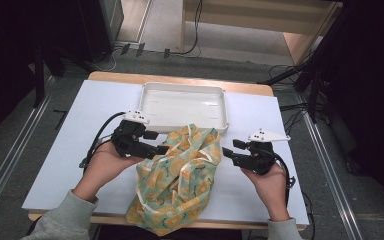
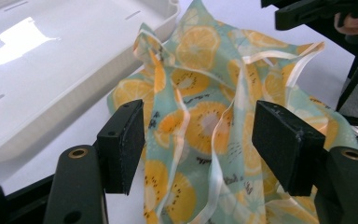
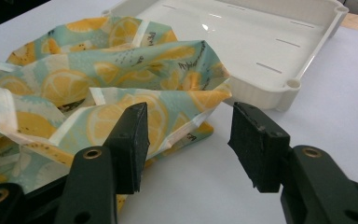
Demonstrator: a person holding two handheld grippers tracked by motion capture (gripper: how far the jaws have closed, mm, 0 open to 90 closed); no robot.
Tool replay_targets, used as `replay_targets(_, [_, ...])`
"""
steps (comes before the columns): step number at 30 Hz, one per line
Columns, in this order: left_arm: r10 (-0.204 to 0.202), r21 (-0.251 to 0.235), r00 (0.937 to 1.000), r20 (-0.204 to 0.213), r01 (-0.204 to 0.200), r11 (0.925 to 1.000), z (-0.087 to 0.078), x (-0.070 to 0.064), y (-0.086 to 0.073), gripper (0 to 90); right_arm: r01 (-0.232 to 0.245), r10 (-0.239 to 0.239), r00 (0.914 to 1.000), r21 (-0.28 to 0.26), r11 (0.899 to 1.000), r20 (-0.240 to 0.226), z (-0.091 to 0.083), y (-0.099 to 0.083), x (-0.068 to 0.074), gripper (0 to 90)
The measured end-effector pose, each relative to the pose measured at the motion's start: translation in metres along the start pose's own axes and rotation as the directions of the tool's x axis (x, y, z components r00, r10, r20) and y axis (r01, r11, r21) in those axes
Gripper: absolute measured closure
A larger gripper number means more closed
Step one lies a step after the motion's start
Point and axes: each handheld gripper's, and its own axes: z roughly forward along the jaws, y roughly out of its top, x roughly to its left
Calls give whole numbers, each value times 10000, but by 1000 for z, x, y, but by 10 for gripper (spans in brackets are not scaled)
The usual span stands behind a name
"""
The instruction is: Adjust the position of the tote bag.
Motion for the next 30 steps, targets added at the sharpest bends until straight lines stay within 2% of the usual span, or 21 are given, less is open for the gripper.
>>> replay_targets(12, [-210,-60,9994,-268,208,9998,-4,15,-26,347,26,-25,9999,52,10000,-171,-5,8,10,490])
replay_targets(16, [-237,-236,9992,-329,229,9995,-7,18,-33,347,120,-116,9997,177,9998,-214,-5,8,14,492])
replay_targets(24, [-373,-330,9988,-319,363,9988,-8,22,-45,347,341,-332,9990,281,9990,-298,-3,8,19,492])
replay_targets(30, [-440,-336,9984,-351,429,9985,-7,22,-50,348,308,-299,9989,229,9993,-374,-3,9,21,495])
